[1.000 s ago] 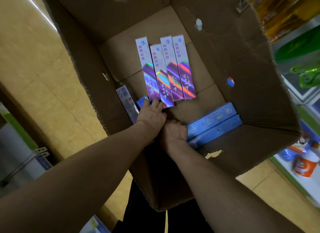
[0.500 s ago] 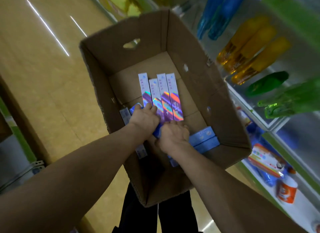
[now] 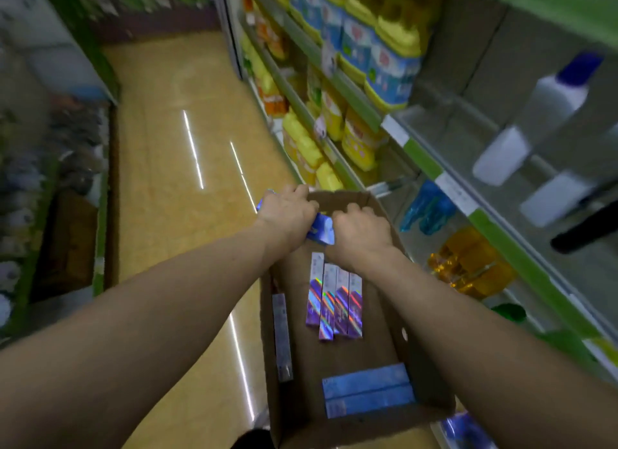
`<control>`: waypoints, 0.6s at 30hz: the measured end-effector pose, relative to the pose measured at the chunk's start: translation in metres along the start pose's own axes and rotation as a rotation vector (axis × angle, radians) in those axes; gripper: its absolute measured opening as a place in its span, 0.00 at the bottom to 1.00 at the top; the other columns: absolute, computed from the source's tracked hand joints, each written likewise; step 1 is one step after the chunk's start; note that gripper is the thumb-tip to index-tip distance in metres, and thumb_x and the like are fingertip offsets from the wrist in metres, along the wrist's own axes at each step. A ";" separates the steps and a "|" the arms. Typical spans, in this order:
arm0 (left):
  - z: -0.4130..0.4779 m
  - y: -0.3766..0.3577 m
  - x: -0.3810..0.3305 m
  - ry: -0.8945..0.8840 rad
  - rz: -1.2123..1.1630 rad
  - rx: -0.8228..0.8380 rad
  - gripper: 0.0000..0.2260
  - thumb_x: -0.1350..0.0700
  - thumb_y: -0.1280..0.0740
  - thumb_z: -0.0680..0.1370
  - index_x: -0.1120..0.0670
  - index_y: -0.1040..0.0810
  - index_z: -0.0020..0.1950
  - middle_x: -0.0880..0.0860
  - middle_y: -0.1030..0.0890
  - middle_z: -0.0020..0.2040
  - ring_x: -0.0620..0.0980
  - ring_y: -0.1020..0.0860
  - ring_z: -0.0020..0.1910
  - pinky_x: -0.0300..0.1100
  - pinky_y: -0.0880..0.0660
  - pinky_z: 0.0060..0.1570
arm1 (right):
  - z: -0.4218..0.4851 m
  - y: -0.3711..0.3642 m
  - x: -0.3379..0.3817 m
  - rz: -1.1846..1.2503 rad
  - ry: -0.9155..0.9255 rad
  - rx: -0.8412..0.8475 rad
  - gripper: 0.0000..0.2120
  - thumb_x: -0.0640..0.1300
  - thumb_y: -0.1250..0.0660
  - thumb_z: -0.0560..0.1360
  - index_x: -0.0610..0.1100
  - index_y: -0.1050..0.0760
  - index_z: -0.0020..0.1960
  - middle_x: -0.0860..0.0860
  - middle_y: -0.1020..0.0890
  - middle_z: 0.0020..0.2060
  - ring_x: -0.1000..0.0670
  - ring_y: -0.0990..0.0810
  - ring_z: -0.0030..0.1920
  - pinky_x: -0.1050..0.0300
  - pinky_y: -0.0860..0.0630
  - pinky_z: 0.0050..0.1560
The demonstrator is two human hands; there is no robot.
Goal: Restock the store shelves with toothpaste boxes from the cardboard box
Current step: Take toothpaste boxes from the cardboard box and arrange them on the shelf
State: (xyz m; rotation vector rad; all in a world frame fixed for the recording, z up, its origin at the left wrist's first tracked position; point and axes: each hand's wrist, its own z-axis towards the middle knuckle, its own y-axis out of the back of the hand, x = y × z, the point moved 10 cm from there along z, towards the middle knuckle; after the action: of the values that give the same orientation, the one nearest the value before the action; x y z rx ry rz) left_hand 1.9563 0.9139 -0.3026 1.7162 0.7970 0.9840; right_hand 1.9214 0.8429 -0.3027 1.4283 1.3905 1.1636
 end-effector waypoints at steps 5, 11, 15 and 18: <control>-0.024 0.063 0.060 0.140 0.012 -0.094 0.17 0.50 0.34 0.77 0.50 0.29 0.65 0.54 0.31 0.60 0.54 0.32 0.62 0.49 0.29 0.50 | 0.002 0.080 0.038 -0.070 0.099 -0.113 0.23 0.54 0.33 0.74 0.46 0.30 0.66 0.45 0.30 0.63 0.42 0.31 0.65 0.52 0.31 0.58; -0.086 0.124 0.146 0.328 0.017 -0.205 0.17 0.51 0.36 0.77 0.50 0.28 0.65 0.53 0.30 0.57 0.53 0.32 0.59 0.45 0.34 0.41 | -0.009 0.163 0.120 -0.159 0.275 -0.281 0.18 0.49 0.35 0.75 0.47 0.29 0.64 0.45 0.29 0.60 0.43 0.30 0.61 0.51 0.31 0.54; -0.141 0.154 0.203 0.454 0.039 -0.264 0.16 0.49 0.36 0.77 0.50 0.28 0.65 0.53 0.30 0.57 0.53 0.31 0.58 0.45 0.33 0.43 | -0.024 0.206 0.188 -0.188 0.394 -0.403 0.17 0.49 0.35 0.75 0.49 0.28 0.63 0.46 0.28 0.56 0.45 0.29 0.58 0.53 0.34 0.48; -0.198 0.174 0.252 0.585 0.070 -0.311 0.17 0.49 0.35 0.76 0.50 0.29 0.64 0.53 0.30 0.57 0.53 0.31 0.58 0.47 0.30 0.47 | -0.044 0.239 0.253 -0.203 0.517 -0.502 0.17 0.49 0.34 0.75 0.48 0.27 0.62 0.47 0.28 0.55 0.45 0.28 0.56 0.54 0.33 0.47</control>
State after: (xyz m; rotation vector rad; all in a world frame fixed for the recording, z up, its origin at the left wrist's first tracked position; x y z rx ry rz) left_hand 1.9094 1.1559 -0.0338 1.2016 0.8930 1.6037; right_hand 1.9303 1.0769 -0.0414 0.6424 1.3968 1.6699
